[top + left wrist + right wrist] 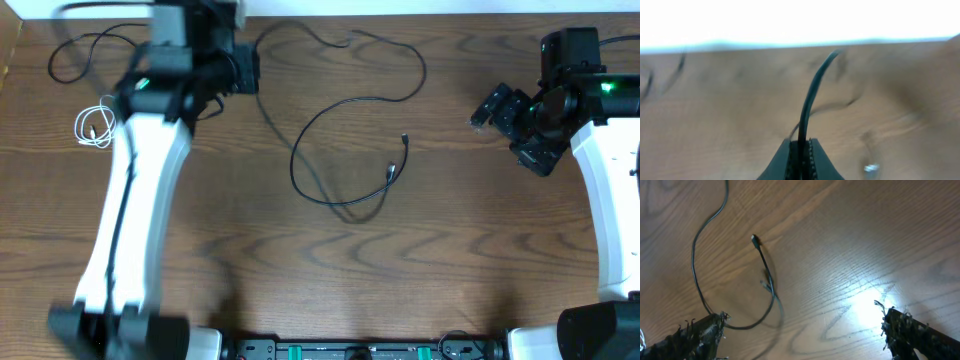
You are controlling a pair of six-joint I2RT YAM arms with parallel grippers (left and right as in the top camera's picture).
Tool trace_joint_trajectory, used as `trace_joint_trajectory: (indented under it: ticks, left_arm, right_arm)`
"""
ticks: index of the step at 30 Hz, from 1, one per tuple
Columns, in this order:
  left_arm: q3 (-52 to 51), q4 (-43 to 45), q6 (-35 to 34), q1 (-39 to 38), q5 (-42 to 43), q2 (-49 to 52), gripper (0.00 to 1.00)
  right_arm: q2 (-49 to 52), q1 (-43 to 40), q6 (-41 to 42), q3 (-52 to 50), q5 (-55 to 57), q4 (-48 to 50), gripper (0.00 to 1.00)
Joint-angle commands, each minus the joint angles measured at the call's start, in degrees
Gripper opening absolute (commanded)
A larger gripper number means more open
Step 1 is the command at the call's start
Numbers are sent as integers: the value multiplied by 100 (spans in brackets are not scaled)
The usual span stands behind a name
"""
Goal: Untangle cables
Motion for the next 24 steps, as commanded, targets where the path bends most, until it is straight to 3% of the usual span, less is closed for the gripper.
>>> trace_joint_trajectory:
  ticks: [1, 10, 16, 22, 24]
  left_arm:
    - [46, 420, -577, 9, 994, -463, 7]
    - [46, 2312, -2004, 9, 2041, -1397, 7]
    - [46, 2848, -2741, 2, 2815, -1471, 8]
    - [46, 3285, -3501, -2, 2833, -1469, 8]
    - [46, 3571, -3768, -2, 2830, -1469, 7]
  right_arm:
    - [-42, 103, -33, 4, 7, 31, 99]
    - [-42, 273, -33, 4, 4, 79, 99]
    - [-42, 417, -192, 4, -374, 608, 99]
    - [-42, 879, -3016, 4, -1687, 2319, 99]
    - [-42, 1075, -3580, 4, -2173, 2557, 99]
